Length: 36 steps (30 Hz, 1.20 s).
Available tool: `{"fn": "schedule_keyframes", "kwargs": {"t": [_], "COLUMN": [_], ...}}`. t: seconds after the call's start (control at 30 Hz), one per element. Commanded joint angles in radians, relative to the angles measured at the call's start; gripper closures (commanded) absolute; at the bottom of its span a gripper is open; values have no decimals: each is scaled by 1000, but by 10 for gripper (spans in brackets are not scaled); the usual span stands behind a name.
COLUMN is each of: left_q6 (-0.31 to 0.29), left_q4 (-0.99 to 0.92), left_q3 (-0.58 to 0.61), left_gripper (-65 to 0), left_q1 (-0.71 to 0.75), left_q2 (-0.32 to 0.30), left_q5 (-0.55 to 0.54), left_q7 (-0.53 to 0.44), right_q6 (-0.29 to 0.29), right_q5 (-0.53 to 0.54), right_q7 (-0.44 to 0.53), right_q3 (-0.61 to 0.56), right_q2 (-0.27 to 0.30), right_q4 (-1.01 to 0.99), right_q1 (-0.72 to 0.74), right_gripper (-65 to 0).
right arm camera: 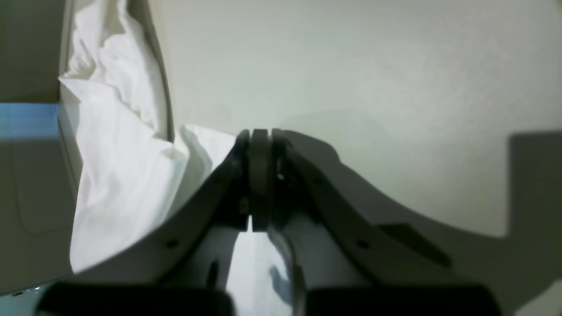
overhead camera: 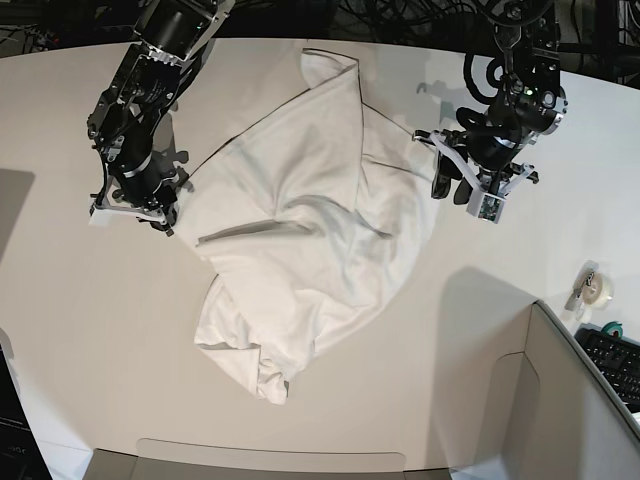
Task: Layout the t-shirt on the table in an organized manner, then fold the t-shirt properly
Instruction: 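Move the right gripper to the bunched shirt edge and grasp it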
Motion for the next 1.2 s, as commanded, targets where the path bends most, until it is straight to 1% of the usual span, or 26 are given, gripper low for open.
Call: {"fn": "schedule_keyframes", "kwargs": {"t": [0.0,0.07,0.1,0.2,0.27,0.33,0.43,0.5,0.57,0.67,0.73,0.8,0.83,0.87,0.93,1.0,1.03,1.07,1.1,1.17], "left_q6": [-1,-1,-1,-1,-1,-1,-1,-1,-1,-1,-1,-1,-1,-1,-1,-1,-1,-1,-1,-1], "left_q4": [16,16,16,33,53,55,55,55,55,55,55,53,53,53,53,53,53,53,52,52], "left_q3": [-2,-7,-8,-16,-62,-116,-211,-263,-298,-337,-350,-350,-350,-350,-344,-341,-341,-340,-340,-340], "left_gripper": [-199,-199,-199,-199,-199,-199,-199,-199,-199,-199,-199,-199,-199,-199,-199,-199,-199,-199,-199,-199], "left_q1": [-7,-6,-3,19,43,74,120,146,165,192,206,211,211,212,212,209,208,208,208,206], "left_q2": [-7,-7,-7,-8,-4,-2,-2,-2,-2,-2,-2,-2,-2,-2,-2,-2,-1,1,6,9], "left_q5": [-1,-1,-1,-1,-1,-1,-1,-1,-1,-2,-2,-2,-2,-2,-2,-2,-2,-2,-2,-2], "left_q7": [-24,-24,-26,-30,-61,-109,-164,-179,-181,-181,-181,-181,-181,-181,-181,-181,-181,-181,-181,-181], "right_q6": [-19,-19,-19,-23,-26,-26,-26,-26,-26,-26,-26,-26,-26,-26,-26,-17,-2,33,70,112], "right_q5": [-18,-18,-18,-24,-25,-27,-76,-119,-130,-128,-91,1,53,114,222,305,332,351,355,355], "right_q7": [-79,-98,-98,-87,-81,-39,57,131,229,382,462,533,564,593,651,703,720,722,722,722], "right_q3": [-40,-90,-140,-359,-491,-615,-756,-844,-928,-1019,-1075,-1137,-1166,-1198,-1261,-1298,-1312,-1323,-1332,-1347], "right_q2": [-6,-6,-6,-6,-6,-6,-6,-6,-6,-6,-6,-6,-6,-6,-6,-6,-6,-6,-6,-6], "right_q4": [24,108,159,275,309,297,206,110,-19,-229,-341,-417,-437,-455,-466,-464,-460,-458,-447,-420], "right_q1": [0,-9,-22,-18,29,80,156,218,293,405,483,565,600,635,683,704,706,707,707,693], "right_gripper": [0,0,0,0,0,0,0,0,0,0,0,-12,-49,-101,-220,-336,-393,-442,-482,-544]}}
